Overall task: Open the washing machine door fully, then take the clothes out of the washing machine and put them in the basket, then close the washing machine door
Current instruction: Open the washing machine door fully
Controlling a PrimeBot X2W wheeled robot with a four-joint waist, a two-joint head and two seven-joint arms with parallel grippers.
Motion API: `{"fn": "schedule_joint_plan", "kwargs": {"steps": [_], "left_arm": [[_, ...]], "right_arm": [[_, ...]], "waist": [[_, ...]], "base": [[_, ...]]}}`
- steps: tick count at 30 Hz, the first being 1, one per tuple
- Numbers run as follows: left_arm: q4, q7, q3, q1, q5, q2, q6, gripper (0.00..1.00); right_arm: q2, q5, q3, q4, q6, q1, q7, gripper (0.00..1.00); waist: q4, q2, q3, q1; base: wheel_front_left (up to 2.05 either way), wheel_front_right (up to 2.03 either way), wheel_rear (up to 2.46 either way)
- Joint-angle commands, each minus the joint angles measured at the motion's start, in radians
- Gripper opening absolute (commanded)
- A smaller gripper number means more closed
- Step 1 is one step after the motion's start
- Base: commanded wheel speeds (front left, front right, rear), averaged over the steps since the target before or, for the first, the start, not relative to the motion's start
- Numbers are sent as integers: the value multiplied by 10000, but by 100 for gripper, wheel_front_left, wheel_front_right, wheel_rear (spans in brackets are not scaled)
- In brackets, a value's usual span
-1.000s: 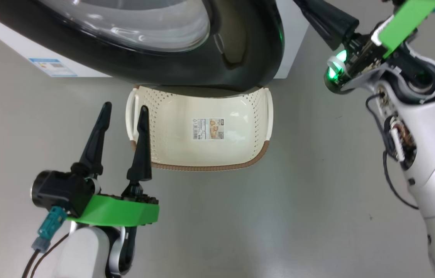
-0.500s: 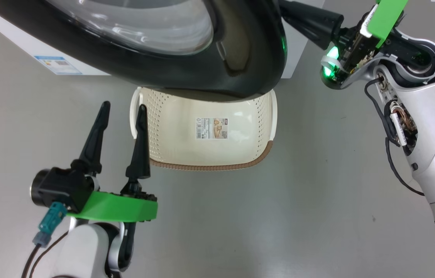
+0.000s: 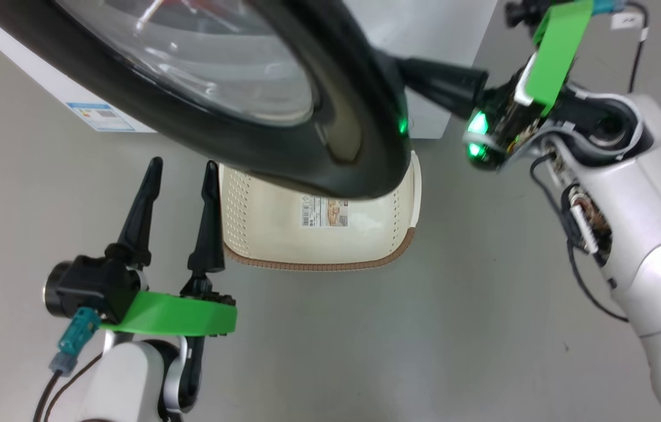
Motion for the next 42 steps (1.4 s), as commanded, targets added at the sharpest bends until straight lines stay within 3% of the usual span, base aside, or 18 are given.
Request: {"fn": "schedule_joint_plan", "kwargs": {"steps": [1, 22, 42], "left_arm": [[-229, -49, 367, 130, 70, 187, 107, 100], [-126, -49, 597, 881, -150, 187, 331, 100], [-113, -49, 619, 1490, -376, 187, 463, 100]], "right_arm": [[296, 48, 176, -424, 77, 285, 124, 0], [160, 497, 1091, -1170, 77, 1803, 296, 0], [9, 1182, 2281, -1301, 77, 2502, 166, 0]], "waist": [[52, 0, -102, 0], [868, 0, -1331, 0], [2132, 0, -2294, 0]], "base": [[0, 0, 0], [0, 0, 0], [0, 0, 0]]}}
